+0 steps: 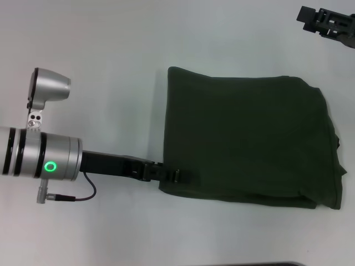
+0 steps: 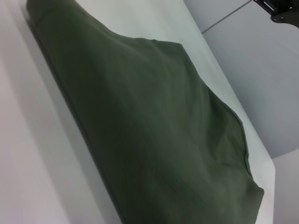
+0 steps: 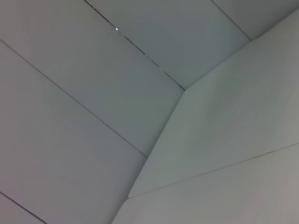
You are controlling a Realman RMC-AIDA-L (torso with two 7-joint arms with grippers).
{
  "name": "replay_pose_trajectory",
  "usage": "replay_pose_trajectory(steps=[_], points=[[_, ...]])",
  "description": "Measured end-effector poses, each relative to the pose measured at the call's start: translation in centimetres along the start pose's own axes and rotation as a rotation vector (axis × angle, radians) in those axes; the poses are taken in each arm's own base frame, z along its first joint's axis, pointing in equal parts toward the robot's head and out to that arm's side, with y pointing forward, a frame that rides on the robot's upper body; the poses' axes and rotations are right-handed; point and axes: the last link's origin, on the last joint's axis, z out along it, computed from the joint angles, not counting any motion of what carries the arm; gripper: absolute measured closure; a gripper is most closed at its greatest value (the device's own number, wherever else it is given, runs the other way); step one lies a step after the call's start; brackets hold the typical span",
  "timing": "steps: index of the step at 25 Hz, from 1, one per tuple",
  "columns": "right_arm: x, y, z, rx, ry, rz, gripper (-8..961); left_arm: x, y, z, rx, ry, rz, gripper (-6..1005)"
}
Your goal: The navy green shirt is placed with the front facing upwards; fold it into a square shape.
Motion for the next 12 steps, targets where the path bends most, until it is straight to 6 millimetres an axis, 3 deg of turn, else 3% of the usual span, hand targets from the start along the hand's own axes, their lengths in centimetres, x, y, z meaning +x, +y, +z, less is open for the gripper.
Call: replay_pose_trajectory(steps=[12], points=[[-0.07,0.01,0.0,0.0,0.0,-0.001,176,0.12,0.22,0.52,-0.013,-0.01,-0.006,108]])
